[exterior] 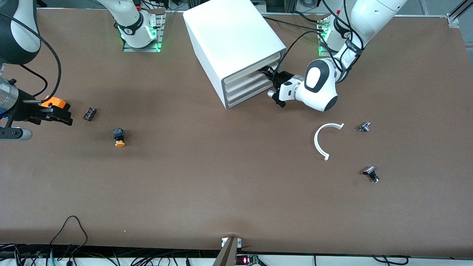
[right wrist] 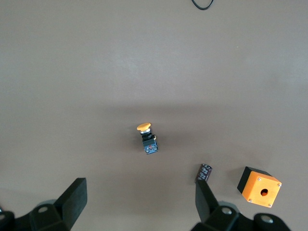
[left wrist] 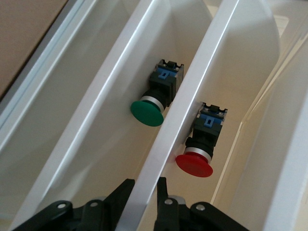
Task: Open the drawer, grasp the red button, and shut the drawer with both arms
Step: 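Pull the drawer open with the left gripper while the right gripper approaches, then move the right gripper over the open drawer while the left gripper withdraws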
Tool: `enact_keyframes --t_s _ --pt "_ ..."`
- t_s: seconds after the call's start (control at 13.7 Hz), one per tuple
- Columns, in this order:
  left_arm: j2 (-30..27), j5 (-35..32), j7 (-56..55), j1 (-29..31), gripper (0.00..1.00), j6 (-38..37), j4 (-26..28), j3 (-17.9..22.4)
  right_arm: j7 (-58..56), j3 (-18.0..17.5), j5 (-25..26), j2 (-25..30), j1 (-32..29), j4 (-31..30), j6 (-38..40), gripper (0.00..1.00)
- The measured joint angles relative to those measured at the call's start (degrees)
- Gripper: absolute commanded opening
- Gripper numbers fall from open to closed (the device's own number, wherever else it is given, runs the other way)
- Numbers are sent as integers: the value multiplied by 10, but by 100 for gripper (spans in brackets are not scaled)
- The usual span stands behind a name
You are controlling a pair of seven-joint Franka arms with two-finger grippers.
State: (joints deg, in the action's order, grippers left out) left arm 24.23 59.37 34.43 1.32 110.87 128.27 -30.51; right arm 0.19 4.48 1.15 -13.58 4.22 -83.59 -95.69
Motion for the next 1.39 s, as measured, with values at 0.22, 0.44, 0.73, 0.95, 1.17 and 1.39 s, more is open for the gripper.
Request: enact_keyframes --t_s 0.22,0.44,0.73,0.95,1.17,1.39 --pt "-12 0 13 6 0 -4 -13 36 0 0 0 0 1 0 0 100" --pt "-19 -1 29 20 0 4 -45 92 0 0 0 0 1 0 0 100" --pt "-19 -1 33 30 99 29 -69 120 -4 -3 0 0 6 0 0 100" --pt "-19 -1 26 29 100 83 -71 122 -4 -27 -1 5 28 0 6 100" --pt "-19 -1 24 31 100 105 -75 126 -30 -73 -1 7 34 0 16 100" --pt "-20 -5 24 32 100 123 -94 128 -40 -123 -4 7 37 0 -20 100"
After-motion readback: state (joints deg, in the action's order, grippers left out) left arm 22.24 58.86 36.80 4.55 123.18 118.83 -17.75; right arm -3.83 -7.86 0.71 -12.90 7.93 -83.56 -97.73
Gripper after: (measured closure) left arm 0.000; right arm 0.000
